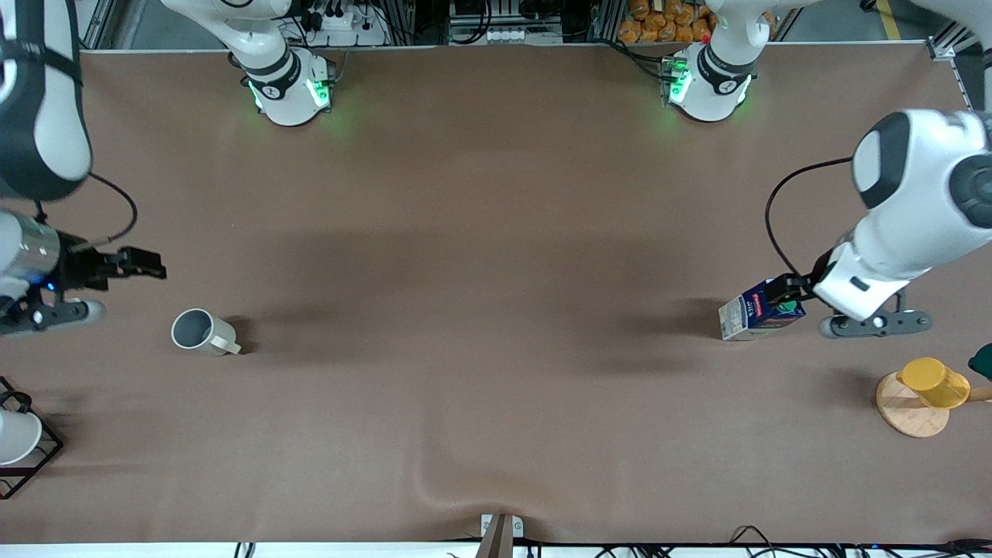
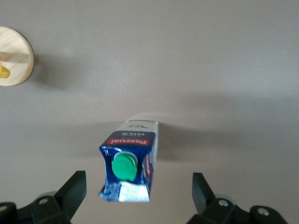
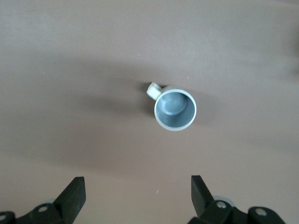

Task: Place milk next to cup
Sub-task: 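Reach the left gripper to the milk carton while the right gripper reaches the mug, then grasp the milk carton with the left gripper while the right gripper grasps the mug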

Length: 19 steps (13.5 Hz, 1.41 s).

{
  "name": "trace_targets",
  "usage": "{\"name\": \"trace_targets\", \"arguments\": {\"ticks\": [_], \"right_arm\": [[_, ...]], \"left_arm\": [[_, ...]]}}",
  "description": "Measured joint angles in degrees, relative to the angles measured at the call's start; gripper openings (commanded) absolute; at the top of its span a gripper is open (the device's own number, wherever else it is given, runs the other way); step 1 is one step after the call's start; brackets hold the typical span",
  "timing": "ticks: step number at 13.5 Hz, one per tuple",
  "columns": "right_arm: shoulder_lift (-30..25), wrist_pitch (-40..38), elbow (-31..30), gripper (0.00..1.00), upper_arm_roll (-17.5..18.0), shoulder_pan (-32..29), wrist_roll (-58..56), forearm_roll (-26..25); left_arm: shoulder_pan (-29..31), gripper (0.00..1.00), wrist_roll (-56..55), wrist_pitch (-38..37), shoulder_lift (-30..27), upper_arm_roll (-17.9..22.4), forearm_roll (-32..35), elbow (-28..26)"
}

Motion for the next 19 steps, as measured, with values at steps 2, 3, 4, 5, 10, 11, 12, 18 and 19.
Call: {"name": "trace_targets", "arguments": {"ticks": [2, 3, 4, 5, 10, 11, 12, 18, 19], "right_arm": [[4.4, 4.9, -0.1, 1.0, -0.1, -1.0, -6.4, -0.2], [7.1, 7.6, -0.2, 1.0, -0.2, -1.6, -10.9, -0.5], [9.7, 10.8, -0.3, 1.0, -0.2, -2.2, -15.1, -0.9], [12.3, 13.9, -0.3, 1.0, -0.3, -3.0, -18.2, -1.1], [17.3, 16.7, -0.2, 1.0, -0.4, -5.1, -23.4, -2.8], [17.6, 16.5, -0.2, 1.0, -0.5, -5.1, -23.4, -3.2], [18.0, 16.4, -0.2, 1.0, -0.5, -5.2, -23.4, -3.3], [21.7, 16.4, -0.3, 0.0, -0.6, -6.0, -23.4, -3.3], [22.1, 16.5, -0.3, 0.0, -0.6, -6.0, -23.4, -3.3]], "left_arm": [[0.0, 1.0, 0.0, 3.3, 0.6, 0.0, 0.9, -3.1], [0.0, 1.0, 0.0, 4.0, 1.0, 0.0, 1.0, -3.9], [0.0, 1.0, 0.1, 4.2, 1.5, 0.0, 1.2, -4.3], [0.0, 1.0, 0.2, 4.3, 2.1, 0.0, 1.7, -4.5], [0.1, 1.0, 0.3, 4.5, 3.7, 0.1, 3.0, -4.6], [0.2, 1.0, 0.3, 4.5, 3.7, 0.1, 3.0, -4.7], [0.3, 1.0, 0.3, 4.5, 3.7, 0.1, 3.0, -4.8], [1.0, 1.0, 0.3, 4.5, 3.7, 0.2, 3.0, -5.4], [1.0, 1.0, 0.3, 4.5, 3.7, 0.2, 3.0, -5.4]]}}
